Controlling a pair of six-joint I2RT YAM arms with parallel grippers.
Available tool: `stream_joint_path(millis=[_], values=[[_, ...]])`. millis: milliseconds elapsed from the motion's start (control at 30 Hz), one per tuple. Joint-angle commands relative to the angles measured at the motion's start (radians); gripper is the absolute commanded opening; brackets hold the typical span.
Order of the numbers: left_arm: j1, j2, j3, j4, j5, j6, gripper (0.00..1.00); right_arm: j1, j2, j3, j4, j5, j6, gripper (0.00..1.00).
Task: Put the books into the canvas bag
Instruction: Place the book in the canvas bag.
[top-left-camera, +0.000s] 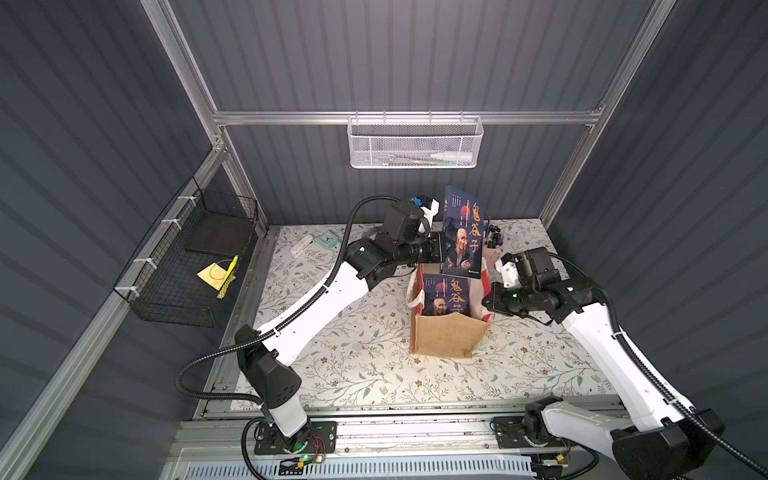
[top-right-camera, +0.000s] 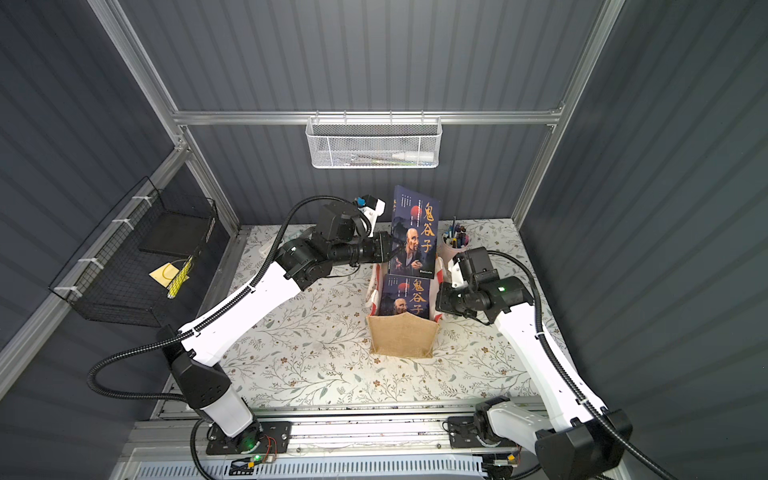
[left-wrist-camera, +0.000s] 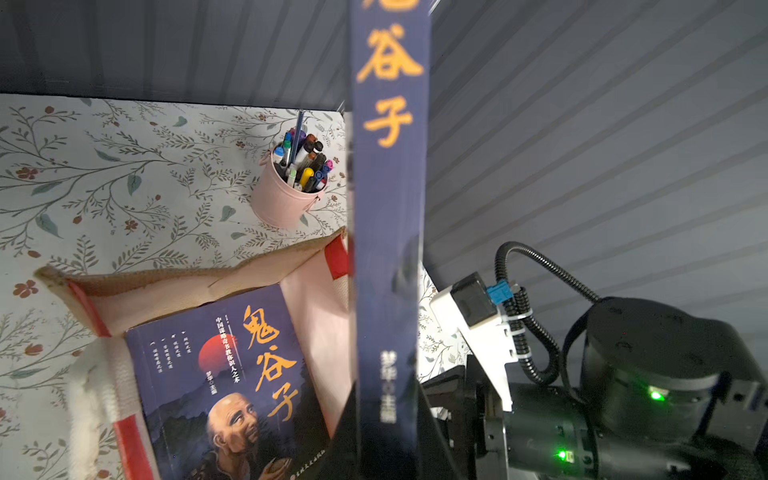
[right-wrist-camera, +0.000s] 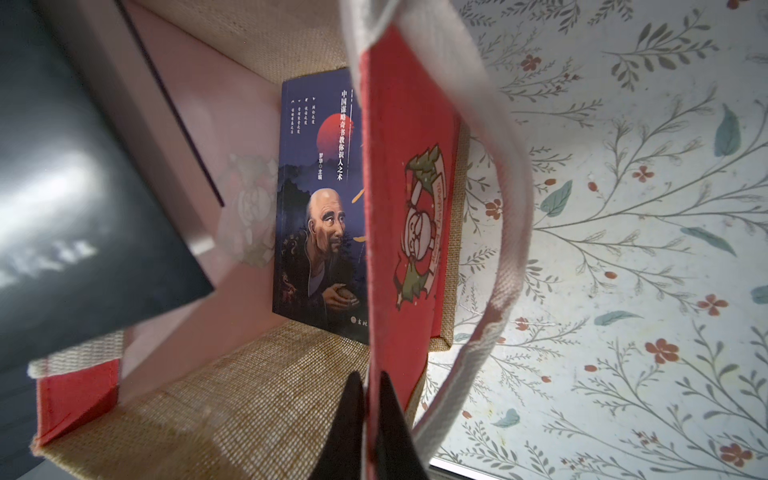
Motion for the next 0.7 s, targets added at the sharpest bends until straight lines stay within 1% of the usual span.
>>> stream_joint_path(millis=[0, 133, 267, 433, 567, 667], values=[[-0.001, -0.036, -0.027, 0.048, 0.000, -0.034, 0.00, -0.007, -0.034, -0.003, -0.008, 0.027, 0.004, 0.05], [-0.001, -0.049, -0.158, 0.057, 0.005, -0.069, 0.00, -0.007, -0.034, 0.004, -0.016, 0.028, -0.005, 0.05], [-0.001, -0.053, -0.198, -0.028, -0.018, -0.058, 0.00, -0.007, -0.033, 0.013, -0.017, 0.033, -0.006, 0.04], [-0.008, -0.068, -0.189, -0.173, -0.093, -0.012, 0.00, -0.007, -0.018, 0.042, -0.024, 0.045, -0.019, 0.04], [-0.040, -0.083, -0.156, -0.219, -0.146, 0.054, 0.00, -0.007, -0.008, 0.055, -0.025, 0.034, -0.021, 0.03], [-0.071, -0.083, -0.125, -0.253, -0.173, 0.073, 0.00, -0.007, -0.008, 0.054, -0.017, 0.019, -0.019, 0.03]])
